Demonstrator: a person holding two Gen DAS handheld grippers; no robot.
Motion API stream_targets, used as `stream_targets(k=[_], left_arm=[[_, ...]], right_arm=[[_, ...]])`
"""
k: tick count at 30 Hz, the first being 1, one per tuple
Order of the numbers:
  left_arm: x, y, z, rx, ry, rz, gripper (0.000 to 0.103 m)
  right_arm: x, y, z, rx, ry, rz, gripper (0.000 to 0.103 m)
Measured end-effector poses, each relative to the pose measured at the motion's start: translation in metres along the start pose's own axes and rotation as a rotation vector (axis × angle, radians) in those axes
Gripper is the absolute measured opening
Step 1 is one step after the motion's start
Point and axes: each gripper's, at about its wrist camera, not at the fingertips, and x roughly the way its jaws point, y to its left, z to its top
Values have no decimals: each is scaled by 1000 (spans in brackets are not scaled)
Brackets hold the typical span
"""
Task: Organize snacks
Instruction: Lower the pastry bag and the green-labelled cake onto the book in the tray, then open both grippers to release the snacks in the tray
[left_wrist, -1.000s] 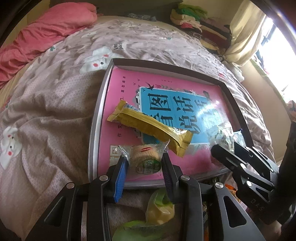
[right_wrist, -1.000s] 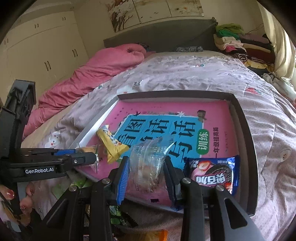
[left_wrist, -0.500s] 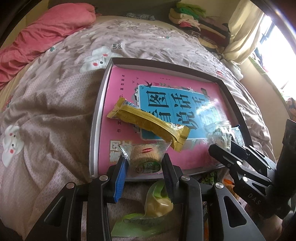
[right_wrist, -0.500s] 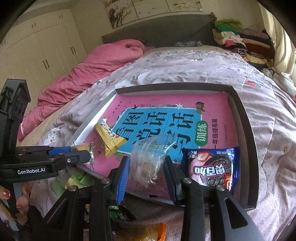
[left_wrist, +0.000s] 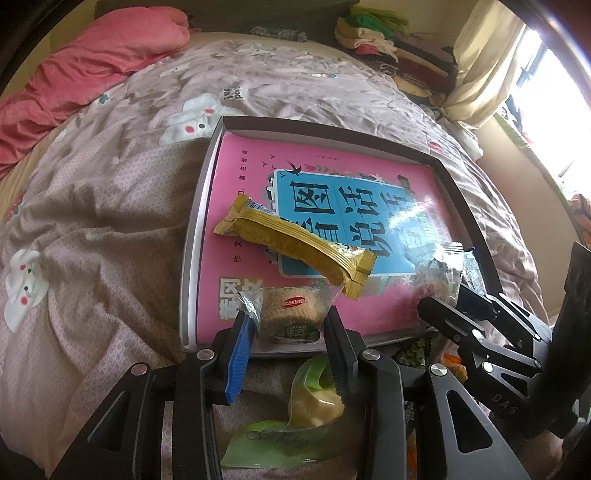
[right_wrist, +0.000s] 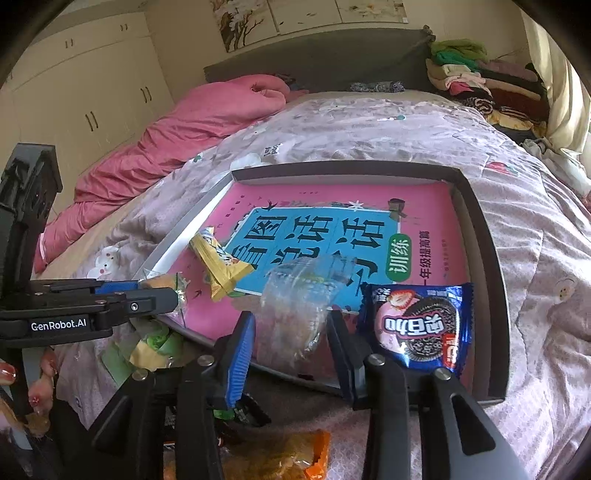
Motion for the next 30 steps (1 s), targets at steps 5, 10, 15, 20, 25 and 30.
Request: stream_targets(k=[5,10,15,20,25,30], left_arm=[[0,0,0,2,0,1,40],[-1,0,0,-5,-4,-2,40],[-2,1,0,-9,-6,-6,40],[-3,1,-1,-8,-9,-8,44],[-4,1,-1,-10,-14,-4,48],[-4,3,0,-16,-18,-7,49]], right_arm=[[-1,0,0,2,-1,5,41],[-4,-1,2,9,-10,13,46],[-8,-2,2,14,-25,20,49],[-13,-1,4,13,-39,21,53],[-19,-3,6,17,-61,18,54],[-22,-5,8,26,-75,18,54]])
